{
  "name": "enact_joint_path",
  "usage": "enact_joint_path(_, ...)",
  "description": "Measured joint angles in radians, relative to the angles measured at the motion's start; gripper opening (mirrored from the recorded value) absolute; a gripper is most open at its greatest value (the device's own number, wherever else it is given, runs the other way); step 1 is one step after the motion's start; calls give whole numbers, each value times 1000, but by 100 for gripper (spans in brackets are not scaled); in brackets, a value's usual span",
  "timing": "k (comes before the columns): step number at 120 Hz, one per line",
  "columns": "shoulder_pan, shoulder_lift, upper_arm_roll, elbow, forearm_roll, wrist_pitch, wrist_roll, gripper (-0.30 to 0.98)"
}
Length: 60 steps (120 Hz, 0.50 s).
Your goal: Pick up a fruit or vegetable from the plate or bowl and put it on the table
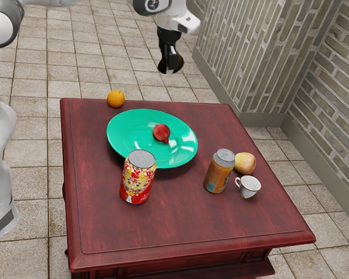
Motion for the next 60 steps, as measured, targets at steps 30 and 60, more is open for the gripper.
enact_joint_path(30, 36, 2, -2, 3, -15, -15, 54, 34)
enact_joint_path(60, 64, 3, -1, 4, -47, -19, 95, 34)
